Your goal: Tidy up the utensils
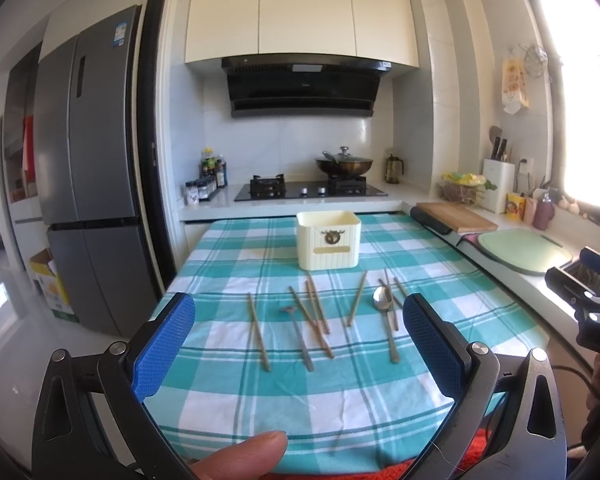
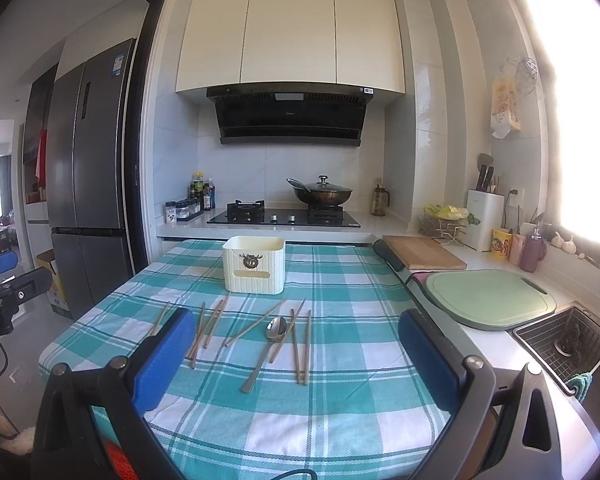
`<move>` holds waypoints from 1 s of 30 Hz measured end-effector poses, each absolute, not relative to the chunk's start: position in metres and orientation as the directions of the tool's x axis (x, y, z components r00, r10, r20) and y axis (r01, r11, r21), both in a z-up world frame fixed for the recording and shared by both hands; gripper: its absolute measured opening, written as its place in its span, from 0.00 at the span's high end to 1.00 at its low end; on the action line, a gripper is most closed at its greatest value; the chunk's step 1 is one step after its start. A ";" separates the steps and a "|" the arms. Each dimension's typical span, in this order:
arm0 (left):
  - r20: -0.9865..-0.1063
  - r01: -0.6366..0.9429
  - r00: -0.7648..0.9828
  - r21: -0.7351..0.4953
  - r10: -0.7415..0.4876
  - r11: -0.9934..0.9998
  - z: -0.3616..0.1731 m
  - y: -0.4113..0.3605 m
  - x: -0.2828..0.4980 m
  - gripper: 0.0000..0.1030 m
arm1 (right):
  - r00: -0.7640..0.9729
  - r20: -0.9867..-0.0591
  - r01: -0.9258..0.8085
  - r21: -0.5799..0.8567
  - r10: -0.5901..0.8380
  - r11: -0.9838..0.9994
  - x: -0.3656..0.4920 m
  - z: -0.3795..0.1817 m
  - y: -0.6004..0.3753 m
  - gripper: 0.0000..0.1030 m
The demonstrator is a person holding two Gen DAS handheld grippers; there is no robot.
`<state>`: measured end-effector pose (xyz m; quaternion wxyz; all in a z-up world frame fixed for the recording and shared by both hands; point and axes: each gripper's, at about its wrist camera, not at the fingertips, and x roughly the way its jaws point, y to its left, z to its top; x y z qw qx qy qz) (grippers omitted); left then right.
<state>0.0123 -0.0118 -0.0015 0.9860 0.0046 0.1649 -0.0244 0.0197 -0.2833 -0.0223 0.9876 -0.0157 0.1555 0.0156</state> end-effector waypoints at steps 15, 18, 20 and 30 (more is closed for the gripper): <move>-0.333 0.059 0.941 0.006 -0.054 0.998 -0.002 -0.015 0.015 0.00 | 0.950 -0.313 -0.025 -0.025 0.016 0.999 0.022 -0.024 -0.285 0.00; -0.337 0.061 0.940 0.009 -0.054 0.998 -0.002 -0.016 0.018 0.00 | 0.949 -0.314 -0.019 -0.021 0.012 1.000 0.023 -0.024 -0.287 0.00; -0.344 0.062 0.937 0.007 -0.055 0.998 -0.003 -0.016 0.020 0.00 | 0.949 -0.316 -0.017 -0.021 0.010 1.000 0.024 -0.024 -0.287 0.00; -0.346 0.059 0.937 0.018 -0.049 0.998 -0.003 -0.020 0.026 0.00 | 0.945 -0.327 -0.020 -0.013 0.015 1.000 0.032 -0.023 -0.289 0.00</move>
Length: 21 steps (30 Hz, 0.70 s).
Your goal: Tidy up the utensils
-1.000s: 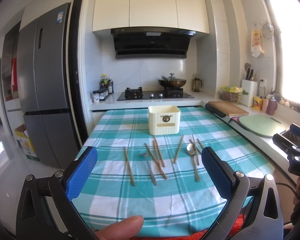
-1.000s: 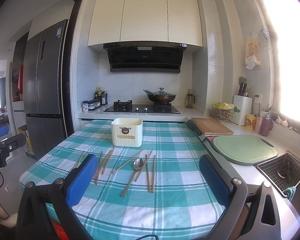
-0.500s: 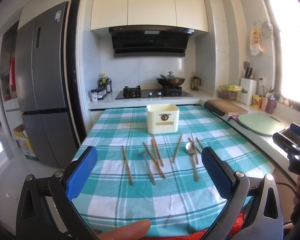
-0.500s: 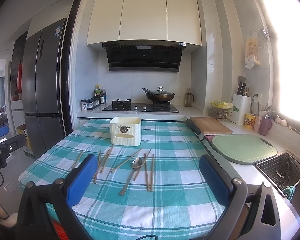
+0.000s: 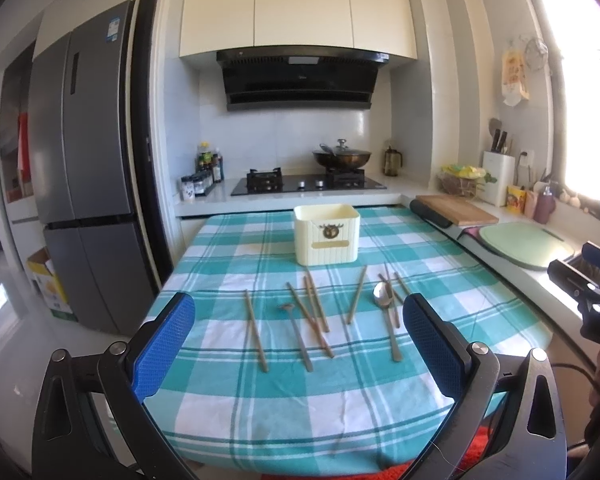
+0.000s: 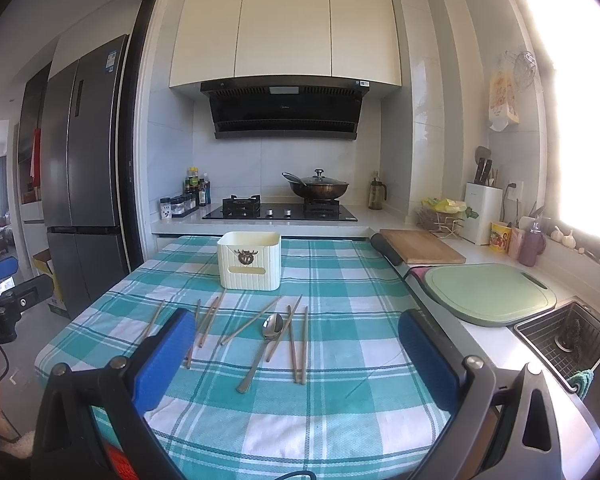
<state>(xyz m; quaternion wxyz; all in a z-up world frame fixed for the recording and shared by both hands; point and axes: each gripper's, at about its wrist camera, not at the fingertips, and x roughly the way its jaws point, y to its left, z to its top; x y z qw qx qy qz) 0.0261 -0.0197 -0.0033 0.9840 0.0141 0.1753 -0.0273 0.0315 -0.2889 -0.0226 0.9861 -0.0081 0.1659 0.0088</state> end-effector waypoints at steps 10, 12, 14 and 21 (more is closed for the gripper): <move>-0.354 0.053 0.934 0.023 -0.042 0.998 -0.004 -0.020 0.033 0.00 | 0.942 -0.334 -0.019 -0.013 0.014 1.000 0.038 -0.022 -0.289 0.00; -0.360 0.050 0.932 0.022 -0.039 0.998 -0.004 -0.019 0.036 0.00 | 0.942 -0.334 -0.021 -0.014 0.015 1.000 0.038 -0.022 -0.289 0.00; -0.368 0.048 0.929 0.026 -0.035 0.999 -0.005 -0.020 0.040 0.00 | 0.941 -0.338 -0.024 -0.016 0.017 1.000 0.040 -0.022 -0.289 0.00; -0.388 0.044 0.922 0.076 -0.011 0.996 -0.012 -0.027 0.056 0.00 | 0.931 -0.364 -0.023 -0.019 0.015 1.000 0.057 -0.027 -0.287 0.00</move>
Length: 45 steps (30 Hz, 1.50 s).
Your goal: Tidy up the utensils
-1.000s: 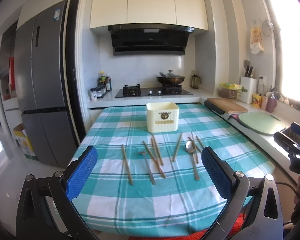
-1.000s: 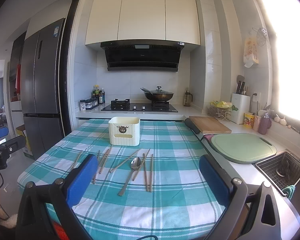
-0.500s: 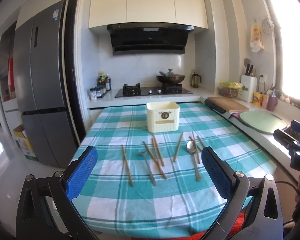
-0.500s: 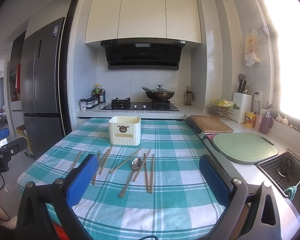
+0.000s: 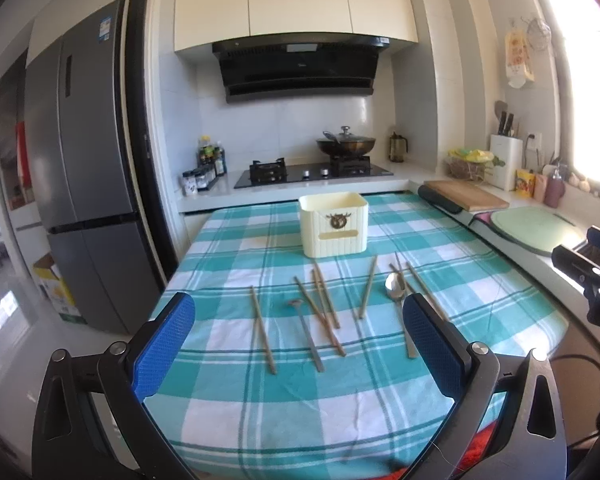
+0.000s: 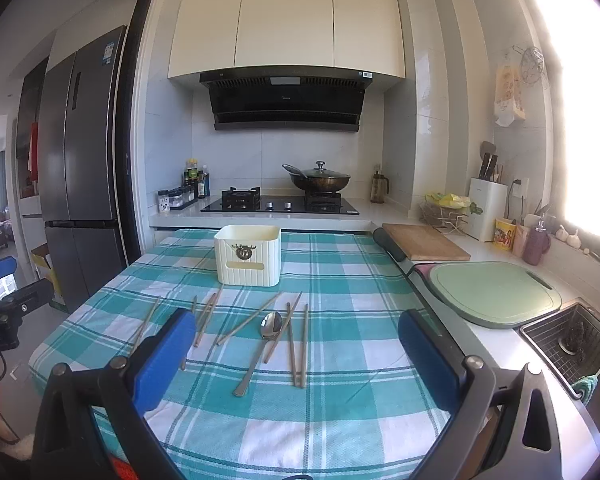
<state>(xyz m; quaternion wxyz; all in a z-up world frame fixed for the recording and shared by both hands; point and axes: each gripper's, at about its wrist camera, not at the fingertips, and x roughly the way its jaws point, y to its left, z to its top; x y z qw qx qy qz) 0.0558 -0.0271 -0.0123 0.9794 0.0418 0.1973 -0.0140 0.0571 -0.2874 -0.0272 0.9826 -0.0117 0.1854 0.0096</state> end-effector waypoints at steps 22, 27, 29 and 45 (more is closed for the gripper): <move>-0.589 -0.082 0.805 -0.004 0.064 0.997 -0.068 0.034 0.196 0.00 | 0.831 -0.556 0.007 0.056 0.025 0.998 0.157 -0.077 -0.322 0.01; -0.687 -0.096 0.726 -0.046 0.038 0.994 -0.102 0.050 0.247 0.00 | 0.764 -0.645 -0.011 0.030 0.028 0.999 0.196 -0.096 -0.331 0.15; -0.714 -0.101 0.700 -0.059 0.028 0.993 -0.114 0.053 0.263 0.00 | 0.734 -0.678 -0.025 0.026 0.036 0.999 0.215 -0.109 -0.333 0.20; -0.831 -0.142 0.548 0.018 0.094 0.990 -0.189 0.061 0.330 0.00 | 0.509 -0.852 -0.139 0.057 0.121 0.989 0.337 -0.202 -0.306 0.67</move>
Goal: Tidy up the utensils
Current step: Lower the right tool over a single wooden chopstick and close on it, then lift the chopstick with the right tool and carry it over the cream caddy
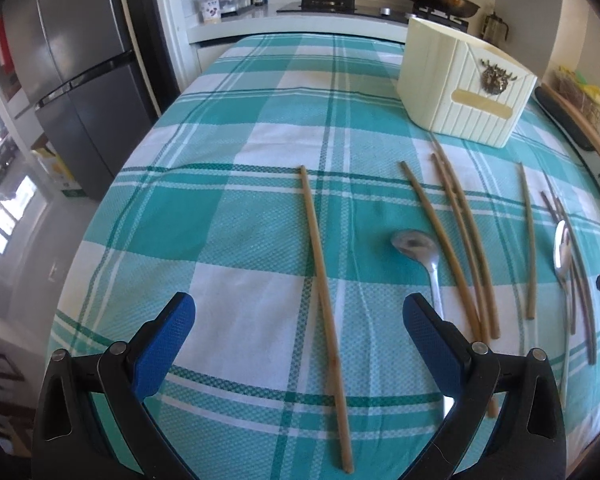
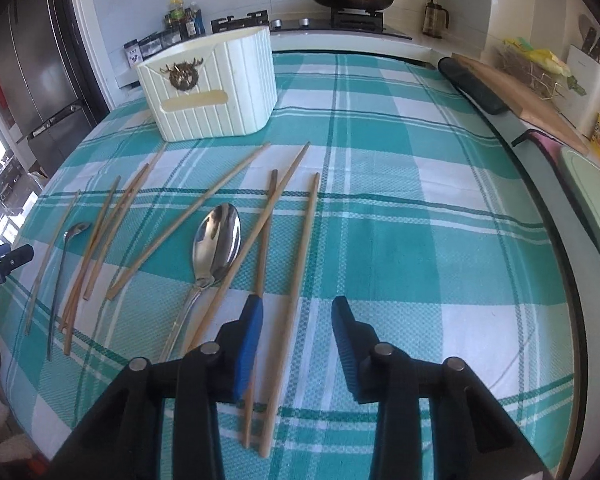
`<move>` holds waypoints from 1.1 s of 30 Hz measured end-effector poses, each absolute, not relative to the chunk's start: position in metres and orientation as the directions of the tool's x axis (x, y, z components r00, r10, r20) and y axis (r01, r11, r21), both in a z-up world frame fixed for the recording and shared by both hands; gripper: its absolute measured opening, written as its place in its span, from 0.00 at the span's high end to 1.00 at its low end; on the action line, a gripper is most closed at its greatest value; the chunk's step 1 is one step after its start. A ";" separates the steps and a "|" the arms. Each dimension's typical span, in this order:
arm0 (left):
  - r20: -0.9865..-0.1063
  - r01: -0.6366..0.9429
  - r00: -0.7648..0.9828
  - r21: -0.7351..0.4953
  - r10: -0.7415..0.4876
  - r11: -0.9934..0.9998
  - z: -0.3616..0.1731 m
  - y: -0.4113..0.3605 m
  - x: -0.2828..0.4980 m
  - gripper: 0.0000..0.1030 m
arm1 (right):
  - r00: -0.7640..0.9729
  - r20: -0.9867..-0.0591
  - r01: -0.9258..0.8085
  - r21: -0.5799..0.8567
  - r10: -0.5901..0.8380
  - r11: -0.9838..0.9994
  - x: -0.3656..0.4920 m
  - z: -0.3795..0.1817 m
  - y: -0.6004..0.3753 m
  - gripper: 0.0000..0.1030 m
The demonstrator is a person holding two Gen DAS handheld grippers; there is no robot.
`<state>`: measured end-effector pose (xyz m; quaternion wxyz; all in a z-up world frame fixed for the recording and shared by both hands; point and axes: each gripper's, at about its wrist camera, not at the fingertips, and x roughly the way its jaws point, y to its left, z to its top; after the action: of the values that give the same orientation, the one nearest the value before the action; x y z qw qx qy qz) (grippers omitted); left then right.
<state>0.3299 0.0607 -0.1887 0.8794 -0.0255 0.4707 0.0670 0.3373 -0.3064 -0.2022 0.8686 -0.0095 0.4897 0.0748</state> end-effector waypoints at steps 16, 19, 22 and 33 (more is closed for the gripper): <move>-0.853 -0.121 0.500 0.100 0.147 0.988 -0.218 0.076 0.331 0.00 | 0.469 -0.883 -0.057 0.000 0.027 0.998 0.348 -0.227 -0.331 0.93; -0.861 -0.100 0.496 0.072 0.112 0.992 -0.220 0.081 0.331 0.00 | 0.460 -0.888 -0.019 -0.018 -0.007 1.000 0.339 -0.225 -0.344 0.93; -0.893 -0.084 0.449 0.005 0.042 0.996 -0.222 0.089 0.337 0.00 | 0.435 -0.899 -0.003 -0.050 -0.044 0.999 0.332 -0.224 -0.355 0.93; -0.948 0.044 0.318 -0.023 -0.035 0.999 -0.219 0.094 0.375 0.01 | 0.353 -0.936 -0.073 -0.035 -0.008 0.997 0.340 -0.223 -0.364 0.87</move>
<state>0.3749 0.0940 -0.2188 0.8117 0.0035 0.5836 -0.0243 0.3396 -0.3643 -0.2233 0.8218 -0.0352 0.5684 0.0198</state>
